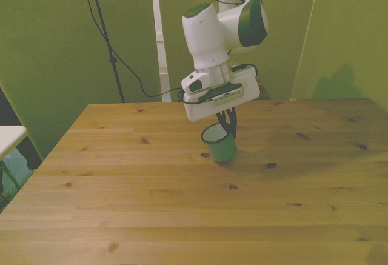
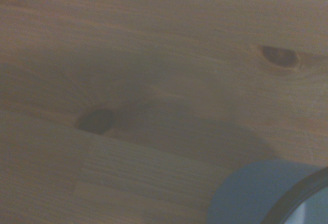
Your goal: Flip the mug upright
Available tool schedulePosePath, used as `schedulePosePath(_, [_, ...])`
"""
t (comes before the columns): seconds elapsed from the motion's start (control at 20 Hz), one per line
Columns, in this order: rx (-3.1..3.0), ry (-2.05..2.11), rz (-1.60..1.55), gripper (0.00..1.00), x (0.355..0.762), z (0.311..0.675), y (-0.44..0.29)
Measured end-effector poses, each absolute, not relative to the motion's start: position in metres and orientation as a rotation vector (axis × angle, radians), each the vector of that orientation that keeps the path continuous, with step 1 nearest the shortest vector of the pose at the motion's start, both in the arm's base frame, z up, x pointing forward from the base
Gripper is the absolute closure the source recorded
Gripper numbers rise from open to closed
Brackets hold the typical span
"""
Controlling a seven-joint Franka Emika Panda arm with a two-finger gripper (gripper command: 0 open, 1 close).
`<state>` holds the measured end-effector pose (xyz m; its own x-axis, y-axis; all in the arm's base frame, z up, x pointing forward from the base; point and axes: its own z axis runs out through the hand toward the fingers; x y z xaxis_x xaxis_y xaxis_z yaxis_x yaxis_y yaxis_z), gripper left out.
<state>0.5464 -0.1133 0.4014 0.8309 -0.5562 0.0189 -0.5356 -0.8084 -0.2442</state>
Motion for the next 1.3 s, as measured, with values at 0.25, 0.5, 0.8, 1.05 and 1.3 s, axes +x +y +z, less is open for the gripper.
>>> schedulePosePath(0.25, [-2.892,0.924,-0.199,1.00,0.537,0.392,-0.107])
schedulePosePath(0.5, [-2.890,0.981,-0.202,0.00,0.537,0.390,-0.106])
schedulePosePath(0.8, [-2.885,0.995,-0.199,0.00,0.537,0.389,-0.106])
schedulePosePath(1.05, [-2.879,1.002,-0.213,0.00,0.538,0.394,-0.106])
schedulePosePath(1.3, [-2.863,0.992,-0.282,0.00,0.528,0.421,-0.103])
